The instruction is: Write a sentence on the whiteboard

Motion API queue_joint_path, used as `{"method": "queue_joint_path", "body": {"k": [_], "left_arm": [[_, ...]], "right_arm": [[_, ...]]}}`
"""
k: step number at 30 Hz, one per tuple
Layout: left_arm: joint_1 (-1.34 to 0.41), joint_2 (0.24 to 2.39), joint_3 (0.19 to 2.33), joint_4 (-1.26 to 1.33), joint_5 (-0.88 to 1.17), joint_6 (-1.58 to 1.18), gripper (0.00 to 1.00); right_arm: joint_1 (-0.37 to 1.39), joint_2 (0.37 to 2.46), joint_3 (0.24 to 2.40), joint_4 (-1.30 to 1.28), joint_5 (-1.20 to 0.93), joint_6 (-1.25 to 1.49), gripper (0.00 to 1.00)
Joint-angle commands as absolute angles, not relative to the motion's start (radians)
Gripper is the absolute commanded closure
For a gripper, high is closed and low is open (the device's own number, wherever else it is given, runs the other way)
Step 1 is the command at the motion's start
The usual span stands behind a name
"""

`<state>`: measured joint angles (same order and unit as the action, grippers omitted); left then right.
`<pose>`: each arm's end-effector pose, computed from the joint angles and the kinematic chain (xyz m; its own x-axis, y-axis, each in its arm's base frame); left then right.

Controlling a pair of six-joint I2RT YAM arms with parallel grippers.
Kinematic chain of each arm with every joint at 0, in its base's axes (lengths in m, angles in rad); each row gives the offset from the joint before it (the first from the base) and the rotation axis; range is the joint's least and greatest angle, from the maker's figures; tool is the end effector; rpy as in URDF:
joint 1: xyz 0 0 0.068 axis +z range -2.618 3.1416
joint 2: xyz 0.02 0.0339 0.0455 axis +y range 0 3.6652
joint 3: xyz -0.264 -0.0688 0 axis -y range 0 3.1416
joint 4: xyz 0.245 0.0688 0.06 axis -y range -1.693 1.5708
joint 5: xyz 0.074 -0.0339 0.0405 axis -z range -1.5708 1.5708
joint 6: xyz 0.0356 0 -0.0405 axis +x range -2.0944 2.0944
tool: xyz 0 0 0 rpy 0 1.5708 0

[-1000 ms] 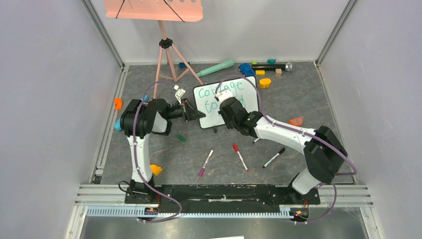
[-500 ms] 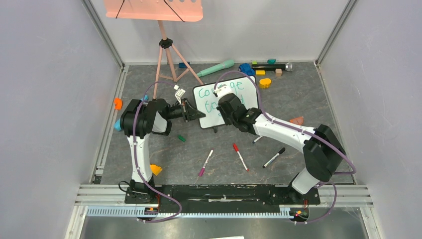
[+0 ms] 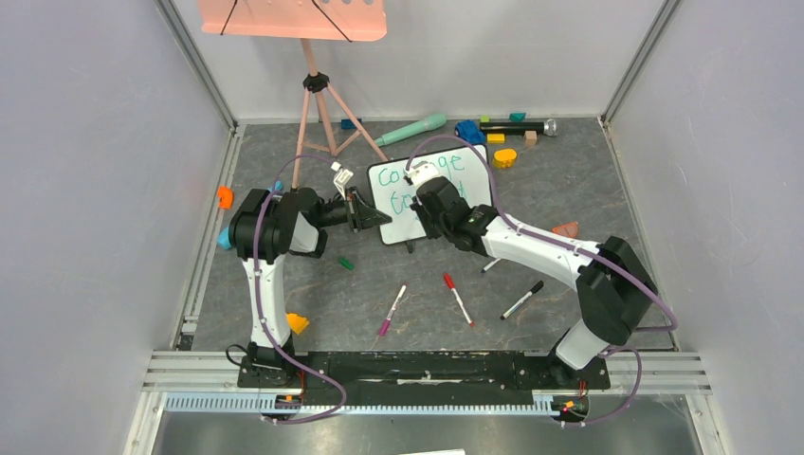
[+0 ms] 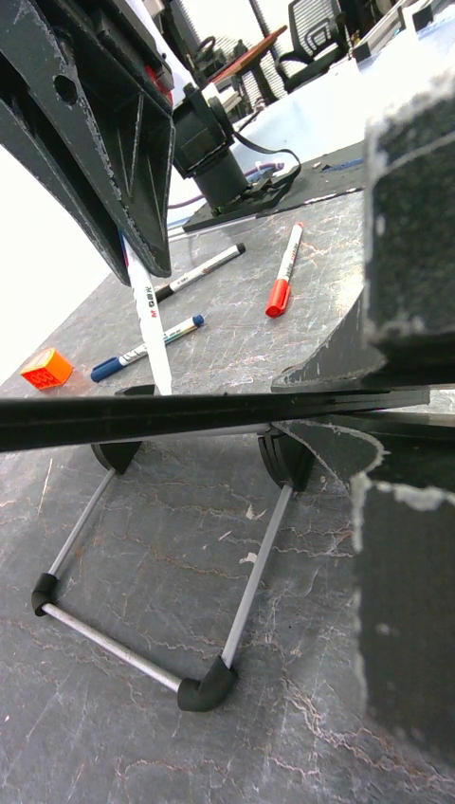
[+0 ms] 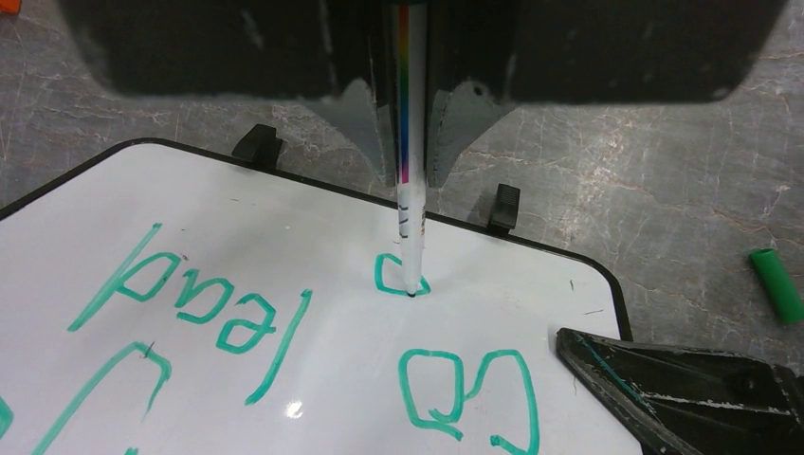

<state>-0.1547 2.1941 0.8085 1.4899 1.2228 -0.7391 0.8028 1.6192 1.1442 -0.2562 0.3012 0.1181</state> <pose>0.3544 -0.0891 0.1071 -0.5817 -0.1418 -0.8010 0.7909 0.1317 -0.5976 0.2566 0.2505 0.2464 -0.5235 -0.3801 -0.7625 -0.4751 0.8731 -0.1090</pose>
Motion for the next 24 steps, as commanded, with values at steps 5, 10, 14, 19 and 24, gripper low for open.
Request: {"method": "queue_joint_path", "body": {"k": [5, 10, 14, 19, 24], "left_arm": [[-0.163, 2.189, 0.806, 1.557, 1.249, -0.642, 0.98], [-0.164, 2.193, 0.810, 1.557, 1.249, -0.646, 0.98], [-0.163, 2.193, 0.808, 1.557, 1.247, -0.647, 0.98], [-0.165, 2.195, 0.808, 1.557, 1.246, -0.647, 0.98], [-0.164, 2.194, 0.811, 1.557, 1.247, -0.647, 0.98]], "right_arm": [[0.794, 1.620, 1.185, -0.215, 0.265, 0.110, 1.00], [0.793, 1.556, 1.177, -0.233, 0.235, 0.108, 1.00], [0.788, 1.522, 1.166, -0.241, 0.254, 0.104, 1.00], [0.771, 1.514, 1.154, -0.250, 0.285, 0.113, 1.00], [0.758, 1.544, 1.173, -0.295, 0.323, 0.127, 1.00]]}}
